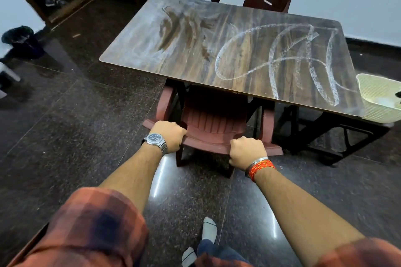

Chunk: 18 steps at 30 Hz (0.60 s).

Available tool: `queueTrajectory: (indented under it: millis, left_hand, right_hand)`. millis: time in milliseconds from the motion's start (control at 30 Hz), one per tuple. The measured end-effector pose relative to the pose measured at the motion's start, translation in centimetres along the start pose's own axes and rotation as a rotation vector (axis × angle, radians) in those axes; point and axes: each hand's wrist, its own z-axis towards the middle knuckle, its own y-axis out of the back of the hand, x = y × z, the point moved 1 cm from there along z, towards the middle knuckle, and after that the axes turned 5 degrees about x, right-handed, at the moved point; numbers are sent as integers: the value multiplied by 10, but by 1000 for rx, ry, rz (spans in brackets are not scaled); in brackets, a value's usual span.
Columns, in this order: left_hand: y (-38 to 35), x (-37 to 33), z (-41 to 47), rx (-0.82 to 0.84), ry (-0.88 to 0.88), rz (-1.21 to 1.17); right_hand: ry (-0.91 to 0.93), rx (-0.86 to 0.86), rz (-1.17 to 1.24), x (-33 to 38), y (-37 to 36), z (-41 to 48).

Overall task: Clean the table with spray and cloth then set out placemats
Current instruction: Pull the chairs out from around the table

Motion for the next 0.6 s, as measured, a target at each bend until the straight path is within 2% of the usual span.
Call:
queueTrajectory:
  millis: [600]
  left_hand:
    - [-7,0,-2,3,42,-5]
  right_hand:
    - [42,36,-69,0,2,9]
